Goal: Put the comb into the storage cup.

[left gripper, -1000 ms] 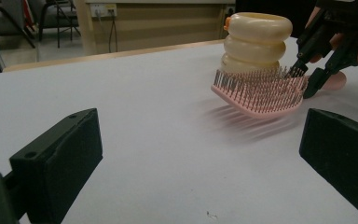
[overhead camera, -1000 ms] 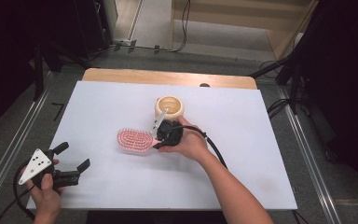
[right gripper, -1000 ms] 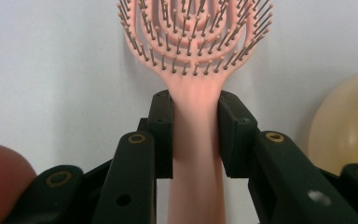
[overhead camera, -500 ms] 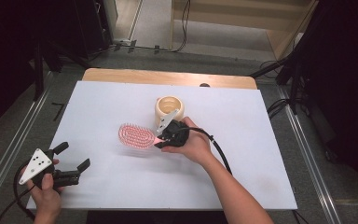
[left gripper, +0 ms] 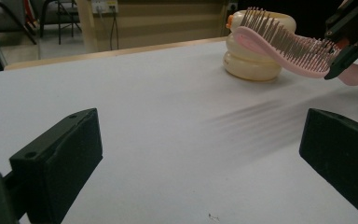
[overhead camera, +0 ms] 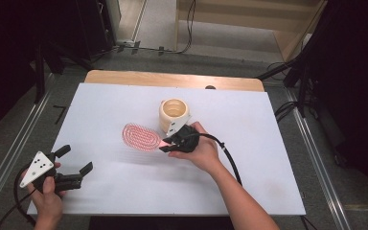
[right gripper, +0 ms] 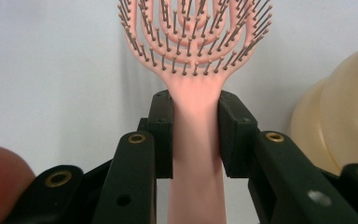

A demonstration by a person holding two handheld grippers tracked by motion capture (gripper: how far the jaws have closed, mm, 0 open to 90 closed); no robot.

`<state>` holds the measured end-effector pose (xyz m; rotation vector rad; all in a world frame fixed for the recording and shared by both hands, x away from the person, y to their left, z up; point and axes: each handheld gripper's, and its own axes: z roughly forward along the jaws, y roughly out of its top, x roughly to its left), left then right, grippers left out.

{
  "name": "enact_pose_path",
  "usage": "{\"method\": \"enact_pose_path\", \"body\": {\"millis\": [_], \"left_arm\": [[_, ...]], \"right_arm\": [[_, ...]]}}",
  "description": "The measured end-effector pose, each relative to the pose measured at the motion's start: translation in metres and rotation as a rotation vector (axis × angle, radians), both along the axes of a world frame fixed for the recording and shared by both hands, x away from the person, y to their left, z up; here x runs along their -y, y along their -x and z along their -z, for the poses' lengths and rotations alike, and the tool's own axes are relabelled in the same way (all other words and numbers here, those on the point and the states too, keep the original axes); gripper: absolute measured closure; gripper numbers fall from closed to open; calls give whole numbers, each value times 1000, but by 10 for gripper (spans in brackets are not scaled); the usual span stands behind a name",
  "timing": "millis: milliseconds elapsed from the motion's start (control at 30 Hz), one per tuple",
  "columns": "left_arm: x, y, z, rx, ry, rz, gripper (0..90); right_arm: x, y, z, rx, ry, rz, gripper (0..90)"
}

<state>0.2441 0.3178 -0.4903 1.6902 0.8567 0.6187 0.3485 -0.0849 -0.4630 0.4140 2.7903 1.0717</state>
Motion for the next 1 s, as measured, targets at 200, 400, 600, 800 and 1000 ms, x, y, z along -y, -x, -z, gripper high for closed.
{"method": "enact_pose_path", "body": {"millis": [200,400,600,800,1000], "left_arm": [[3,0,-4,1,-2,3,0],[26,2,-12,22,-54,30,0],[45,2,-21,28,-64,78,0],[59,0,-28,30,-66,105,0],[71,-4,-35,39,-53,128,0]], "right_arm": [[6,3,-2,12,-43,14,677],[12,7,-4,13,-76,34,677],[17,10,-3,21,-98,49,677],[24,15,-4,29,-135,63,677],[30,20,-4,39,-170,74,677]]}}
